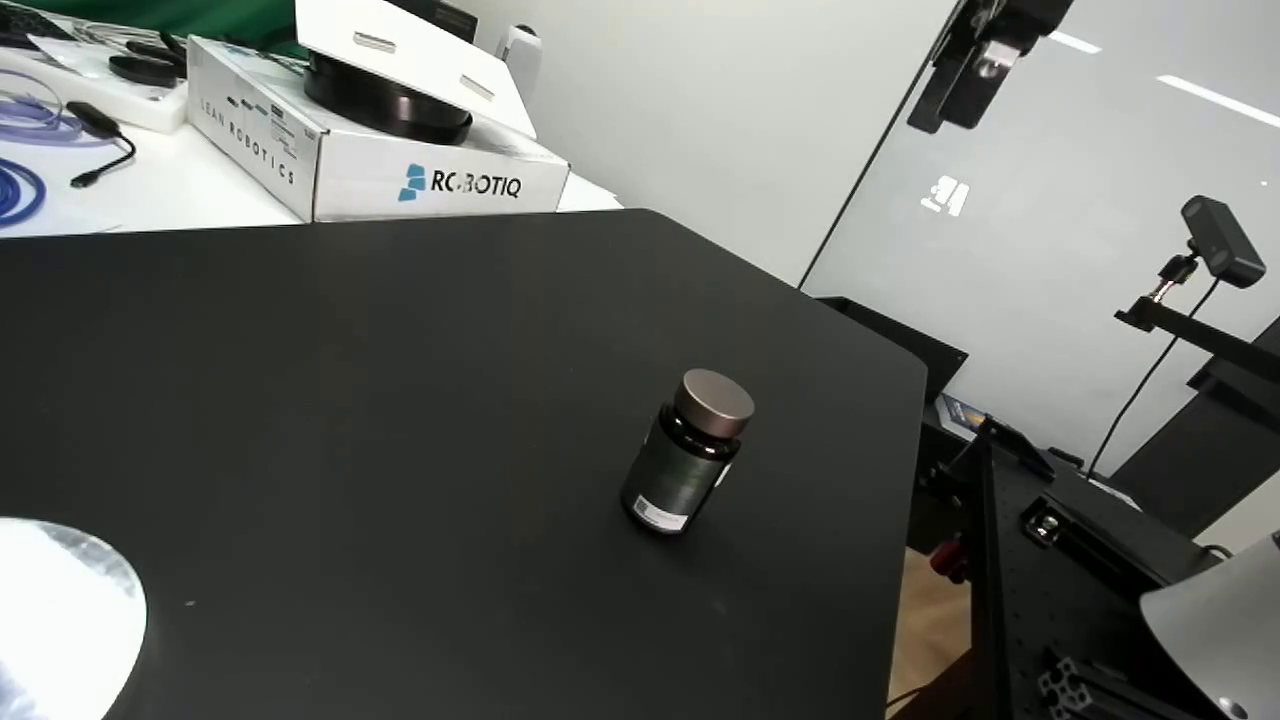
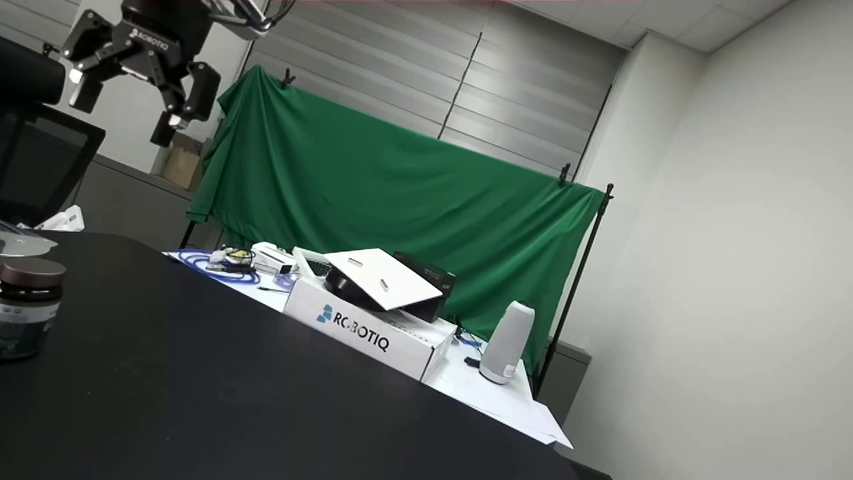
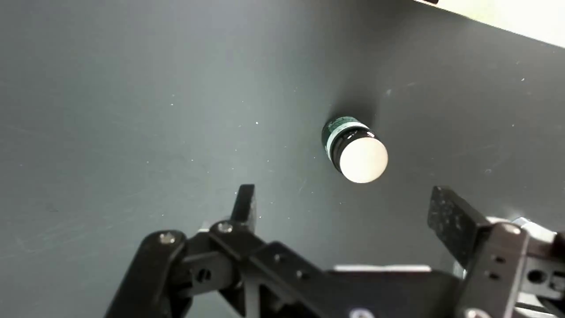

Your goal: Pick up the vial and move it to the left, bring it back and put it down again, pick it up and move it forward

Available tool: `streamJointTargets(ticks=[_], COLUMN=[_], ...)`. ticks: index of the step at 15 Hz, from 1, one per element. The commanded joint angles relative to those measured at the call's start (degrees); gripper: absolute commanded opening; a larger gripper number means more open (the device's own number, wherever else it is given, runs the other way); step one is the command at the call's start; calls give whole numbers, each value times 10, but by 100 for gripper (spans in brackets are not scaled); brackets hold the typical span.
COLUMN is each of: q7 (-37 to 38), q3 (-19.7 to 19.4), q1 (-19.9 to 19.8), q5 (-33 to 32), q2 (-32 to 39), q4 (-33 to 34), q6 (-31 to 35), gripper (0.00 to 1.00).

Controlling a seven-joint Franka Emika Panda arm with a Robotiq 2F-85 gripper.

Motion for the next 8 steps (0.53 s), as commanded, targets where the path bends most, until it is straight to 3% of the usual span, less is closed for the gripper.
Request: streamJointTargets(ticks=[1,8], q7=[-13,-39], q3=[6,27], q1=[22,54], q5=[12,8], q2=[39,153], q4=[-41,-55], q6=[98,223], gripper=[100,100])
